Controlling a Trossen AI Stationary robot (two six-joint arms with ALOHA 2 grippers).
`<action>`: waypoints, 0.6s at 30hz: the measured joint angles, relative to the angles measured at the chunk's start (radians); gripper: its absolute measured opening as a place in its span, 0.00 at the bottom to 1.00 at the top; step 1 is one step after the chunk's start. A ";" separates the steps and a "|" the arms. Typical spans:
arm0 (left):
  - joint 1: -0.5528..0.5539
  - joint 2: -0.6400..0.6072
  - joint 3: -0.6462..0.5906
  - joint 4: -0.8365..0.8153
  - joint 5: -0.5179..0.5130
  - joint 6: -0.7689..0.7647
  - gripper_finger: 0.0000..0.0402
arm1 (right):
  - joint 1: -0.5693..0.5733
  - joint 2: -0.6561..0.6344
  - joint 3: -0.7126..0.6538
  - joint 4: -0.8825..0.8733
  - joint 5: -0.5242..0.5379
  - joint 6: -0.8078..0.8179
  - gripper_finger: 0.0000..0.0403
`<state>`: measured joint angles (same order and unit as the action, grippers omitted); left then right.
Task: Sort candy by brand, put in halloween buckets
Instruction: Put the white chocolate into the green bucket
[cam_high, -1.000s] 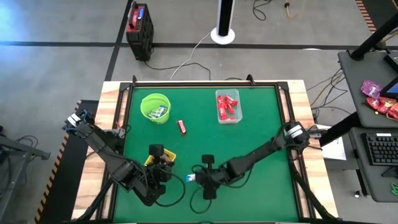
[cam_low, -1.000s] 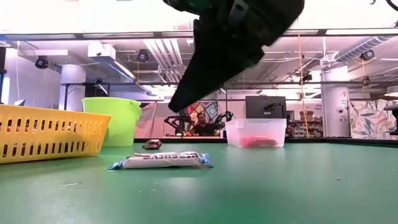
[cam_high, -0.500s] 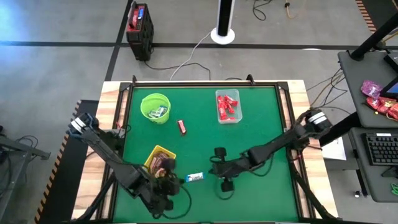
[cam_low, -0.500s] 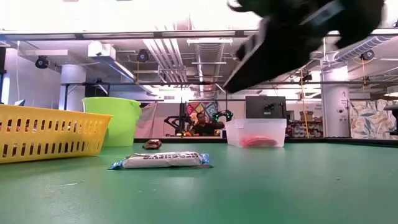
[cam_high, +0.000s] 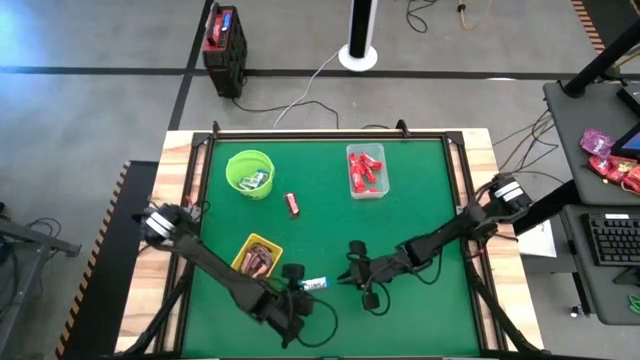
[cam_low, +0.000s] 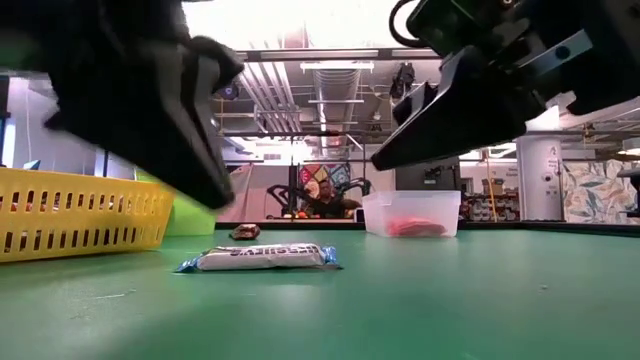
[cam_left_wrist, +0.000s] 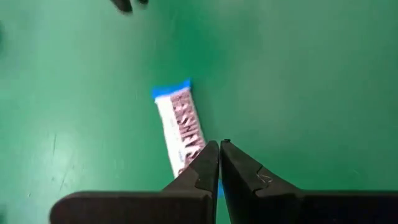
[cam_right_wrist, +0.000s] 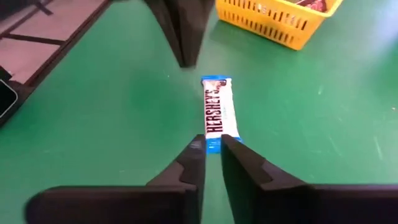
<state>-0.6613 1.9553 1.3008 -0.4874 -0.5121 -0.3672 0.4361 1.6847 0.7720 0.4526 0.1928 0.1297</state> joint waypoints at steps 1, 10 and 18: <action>0.003 0.017 0.005 -0.006 -0.001 0.000 0.00 | 0.000 0.012 0.002 0.014 -0.011 0.000 0.11; 0.019 0.033 -0.009 -0.033 0.000 -0.040 0.00 | -0.004 0.123 0.038 0.062 -0.009 0.000 0.40; 0.034 0.035 -0.029 -0.034 0.025 -0.045 0.00 | -0.027 0.229 0.121 0.065 -0.010 0.000 0.56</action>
<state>-0.6273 1.9903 1.2721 -0.5217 -0.4866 -0.4126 0.4092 1.9139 0.8929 0.5175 0.1826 0.1300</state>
